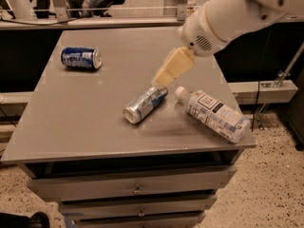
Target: Pick pepsi can
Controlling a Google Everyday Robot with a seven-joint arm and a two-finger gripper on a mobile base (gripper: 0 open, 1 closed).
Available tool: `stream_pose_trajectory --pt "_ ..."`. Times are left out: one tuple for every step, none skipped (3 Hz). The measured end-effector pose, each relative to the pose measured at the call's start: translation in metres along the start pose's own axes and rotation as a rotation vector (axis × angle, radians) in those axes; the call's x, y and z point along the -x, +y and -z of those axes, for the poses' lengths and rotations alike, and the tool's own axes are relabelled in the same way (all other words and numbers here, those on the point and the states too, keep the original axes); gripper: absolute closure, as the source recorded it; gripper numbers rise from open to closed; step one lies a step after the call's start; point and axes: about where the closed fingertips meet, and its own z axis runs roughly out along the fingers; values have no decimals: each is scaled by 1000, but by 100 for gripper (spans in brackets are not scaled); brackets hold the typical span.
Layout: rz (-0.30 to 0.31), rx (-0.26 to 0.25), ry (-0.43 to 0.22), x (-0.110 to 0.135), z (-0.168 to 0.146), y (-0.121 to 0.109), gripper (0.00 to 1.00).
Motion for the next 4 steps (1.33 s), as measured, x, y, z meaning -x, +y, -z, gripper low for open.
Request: stream_pose_trajectory --pt "-27 2 -147 41 -60 -17 0" --pt "-47 1 -295 90 -105 -33 0" --pt "-34 14 -406 134 -150 -38 0" --pt "-16 63 -472 166 -203 -31 0"
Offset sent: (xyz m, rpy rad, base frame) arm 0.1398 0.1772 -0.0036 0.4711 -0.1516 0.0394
